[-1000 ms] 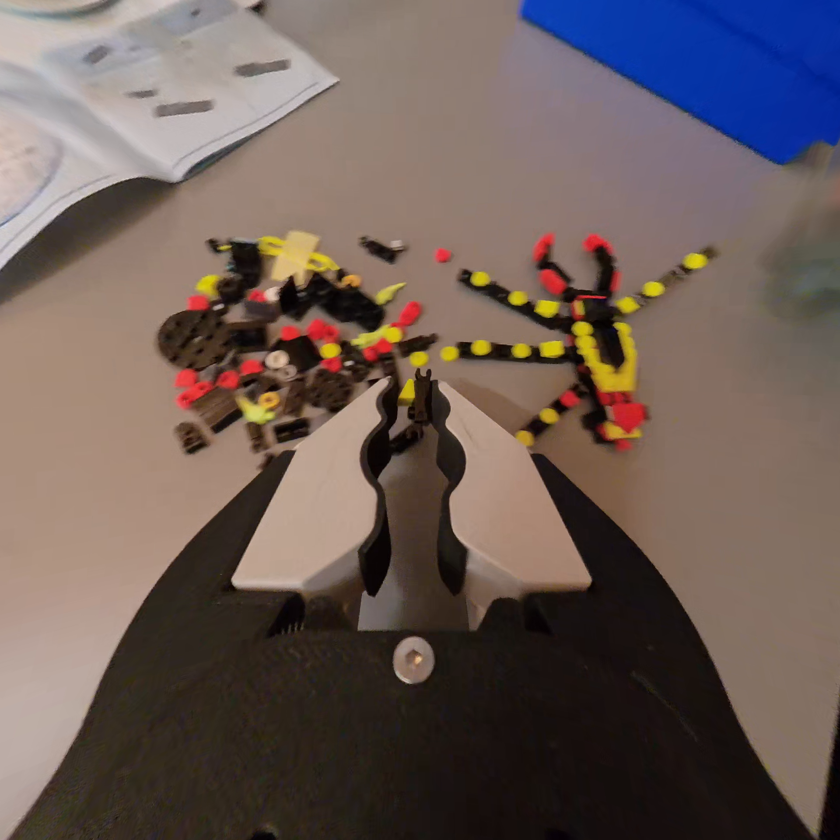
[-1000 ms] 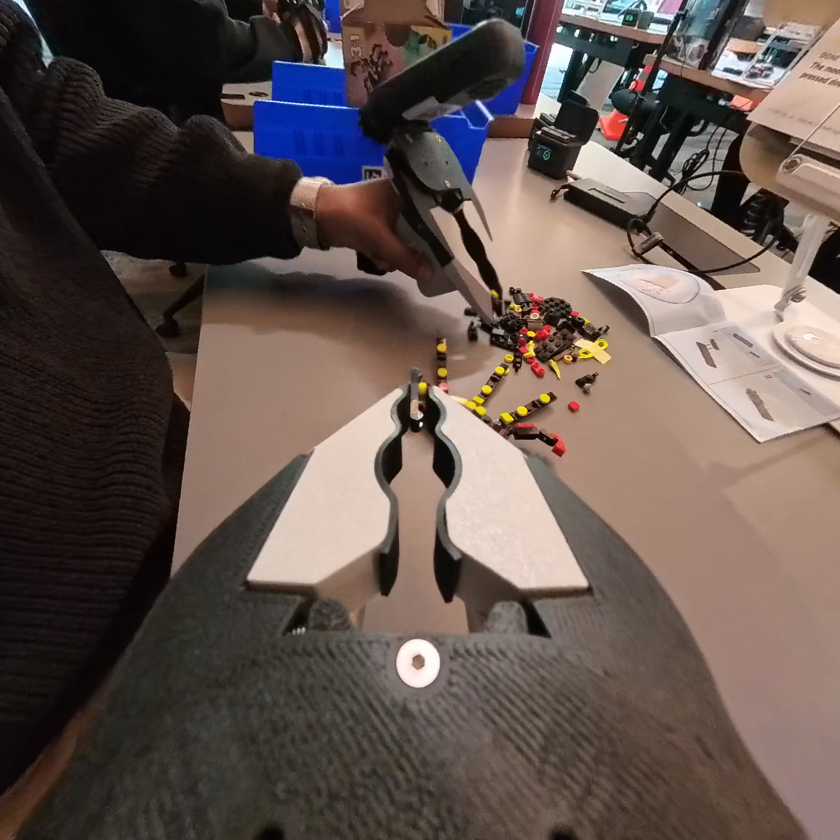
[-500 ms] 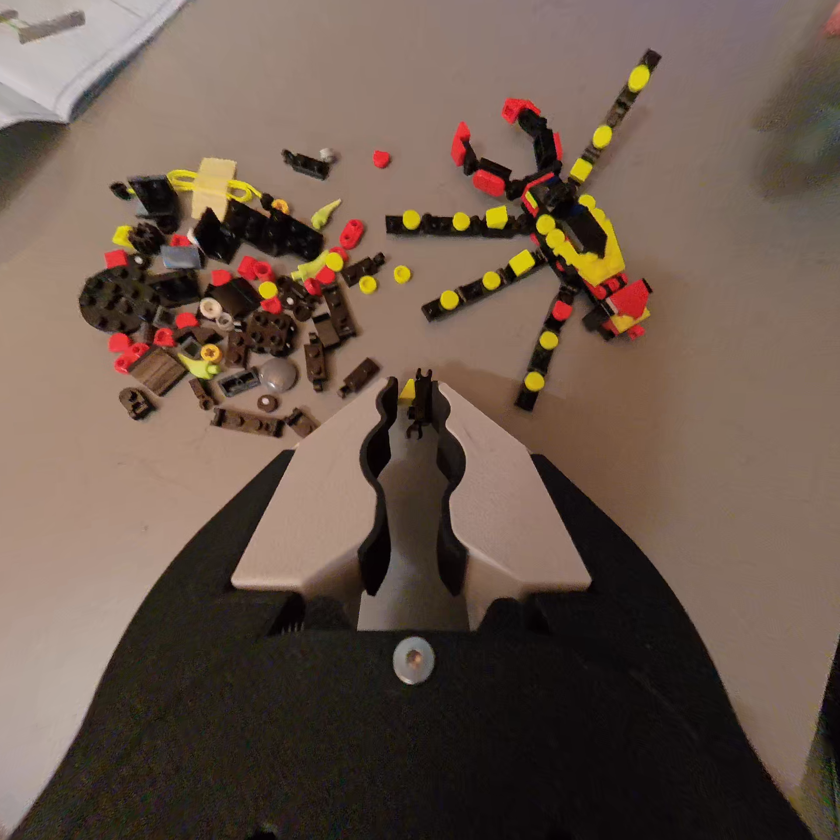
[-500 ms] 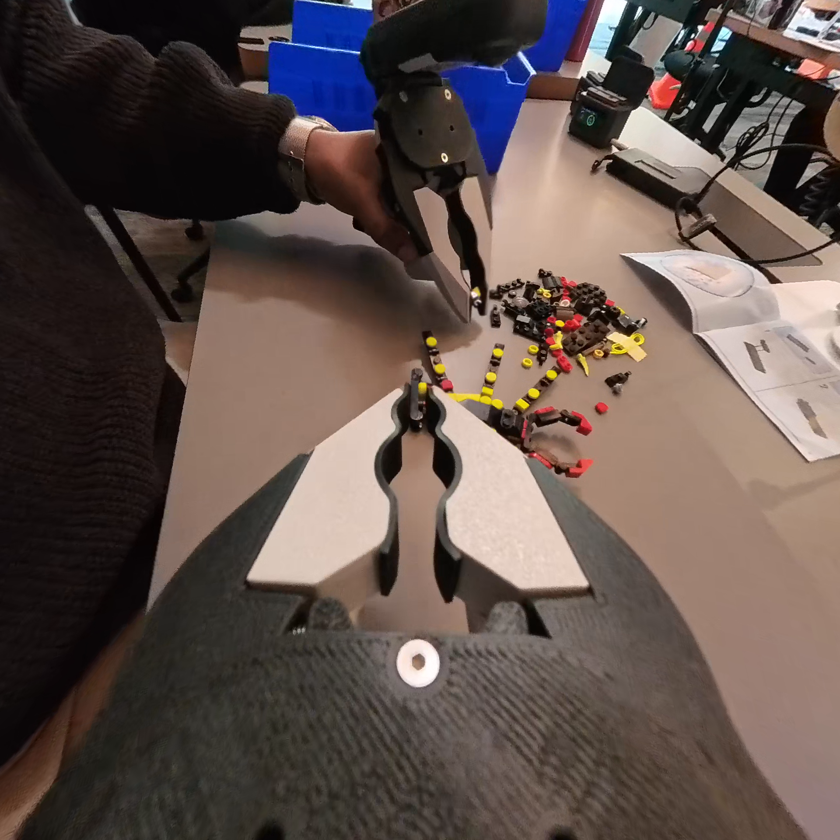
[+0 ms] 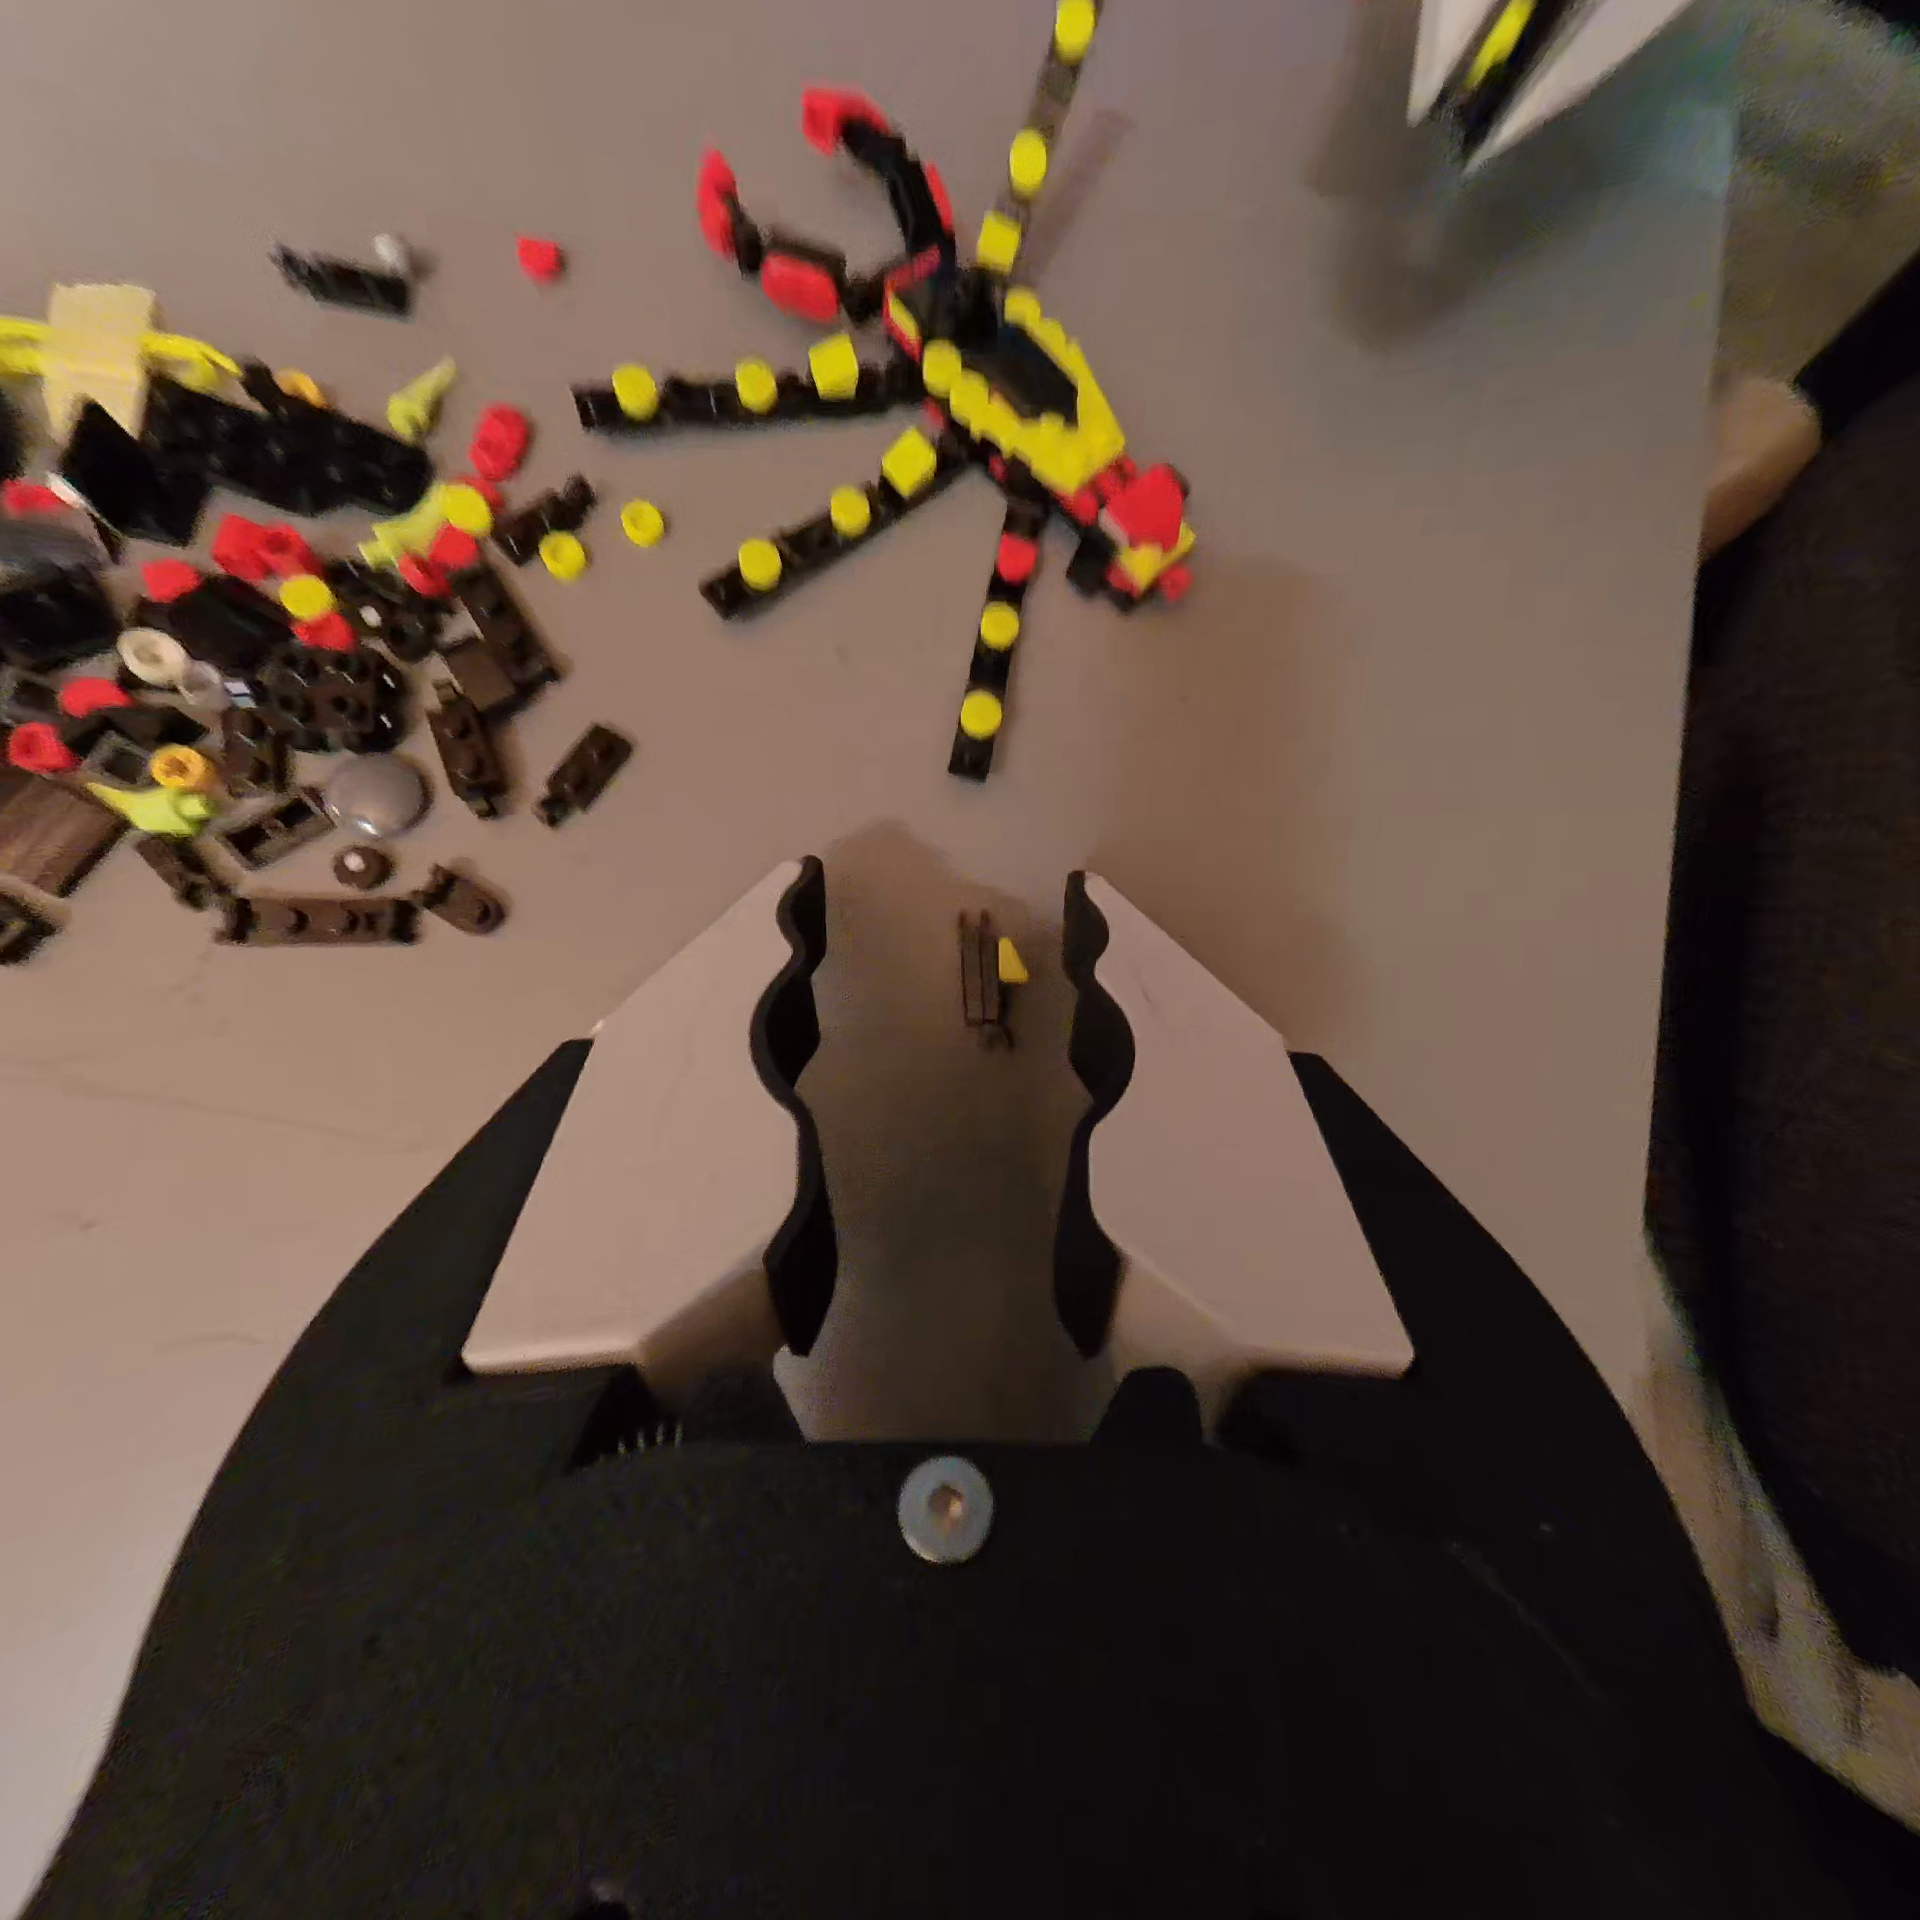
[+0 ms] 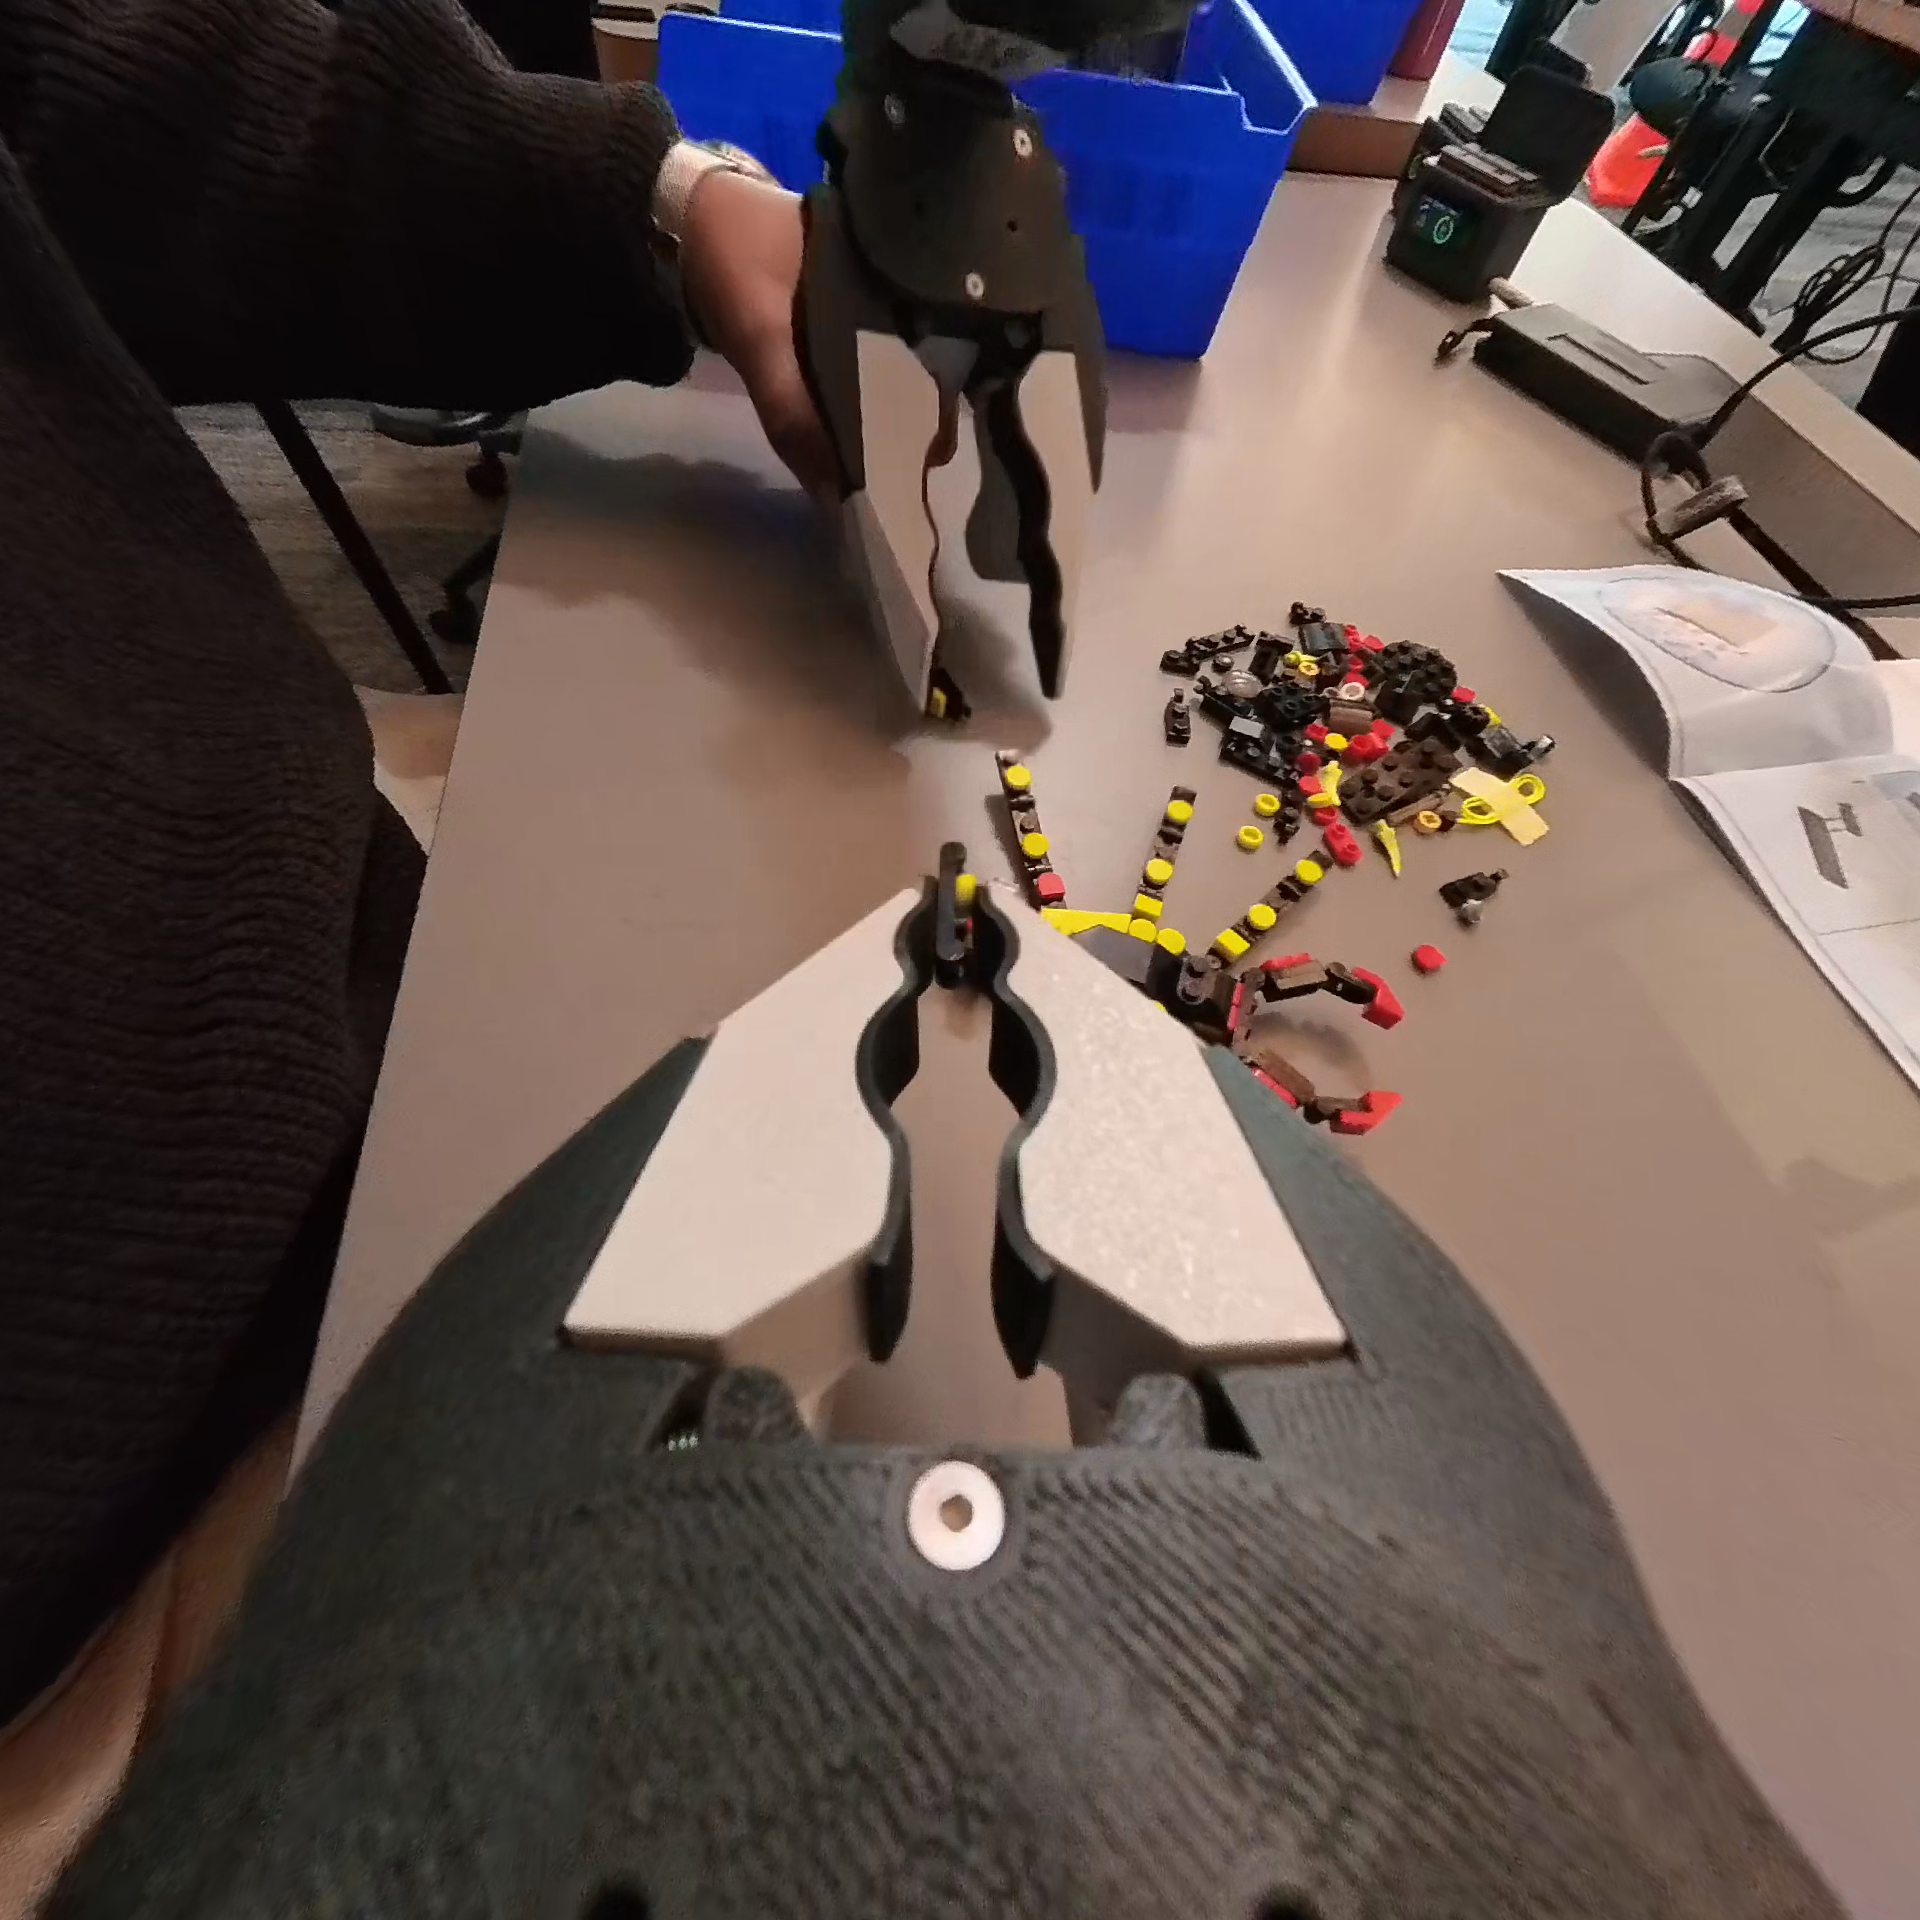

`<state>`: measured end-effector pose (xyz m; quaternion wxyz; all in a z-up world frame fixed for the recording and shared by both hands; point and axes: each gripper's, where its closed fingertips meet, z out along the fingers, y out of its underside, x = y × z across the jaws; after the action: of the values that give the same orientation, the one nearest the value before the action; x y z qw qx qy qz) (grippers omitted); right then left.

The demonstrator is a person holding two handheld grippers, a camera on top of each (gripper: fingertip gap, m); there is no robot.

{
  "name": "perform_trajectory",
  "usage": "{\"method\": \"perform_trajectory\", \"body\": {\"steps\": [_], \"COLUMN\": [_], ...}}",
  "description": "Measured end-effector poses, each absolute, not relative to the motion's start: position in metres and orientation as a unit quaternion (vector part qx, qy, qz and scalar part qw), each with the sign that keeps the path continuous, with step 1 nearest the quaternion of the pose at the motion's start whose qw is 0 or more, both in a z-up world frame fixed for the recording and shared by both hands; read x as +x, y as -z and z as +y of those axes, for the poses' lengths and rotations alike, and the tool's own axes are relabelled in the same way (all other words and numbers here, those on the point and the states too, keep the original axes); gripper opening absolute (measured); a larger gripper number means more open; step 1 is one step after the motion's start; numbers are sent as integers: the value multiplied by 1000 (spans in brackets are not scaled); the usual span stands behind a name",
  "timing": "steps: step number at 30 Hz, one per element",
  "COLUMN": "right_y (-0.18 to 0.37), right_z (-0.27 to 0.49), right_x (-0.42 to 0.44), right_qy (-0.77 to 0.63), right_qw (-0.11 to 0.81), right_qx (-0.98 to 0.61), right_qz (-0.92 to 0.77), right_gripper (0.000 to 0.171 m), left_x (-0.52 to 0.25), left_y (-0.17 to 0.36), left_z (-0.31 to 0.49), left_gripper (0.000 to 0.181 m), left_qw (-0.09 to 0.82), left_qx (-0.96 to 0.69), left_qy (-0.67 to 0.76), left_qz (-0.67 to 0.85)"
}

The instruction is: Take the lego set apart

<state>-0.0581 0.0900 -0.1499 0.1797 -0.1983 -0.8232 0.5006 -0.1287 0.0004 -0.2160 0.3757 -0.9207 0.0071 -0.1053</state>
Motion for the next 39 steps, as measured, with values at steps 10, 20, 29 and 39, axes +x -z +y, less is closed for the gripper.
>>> {"method": "perform_trajectory", "body": {"steps": [10, 20, 29, 39], "right_y": [118, 114, 125, 178], "right_z": [90, 70, 75, 98], "right_x": [-77, -73, -68, -20], "right_qy": [-507, -448, -506, -461], "right_qw": [313, 420, 290, 123], "right_qx": [-188, -102, -201, -283], "right_qz": [-781, -783, -787, -832], "right_gripper": [5, 5, 32, 17], "left_x": [-87, -62, -57, -9], "left_y": [119, 106, 114, 178], "left_z": [67, 82, 77, 89], "left_gripper": [36, 14, 6, 6], "left_qw": [558, 519, 536, 461], "left_qx": [-709, -565, -639, -810], "left_qy": [396, 594, 521, 359], "left_qz": [-171, -241, -182, -53]}}
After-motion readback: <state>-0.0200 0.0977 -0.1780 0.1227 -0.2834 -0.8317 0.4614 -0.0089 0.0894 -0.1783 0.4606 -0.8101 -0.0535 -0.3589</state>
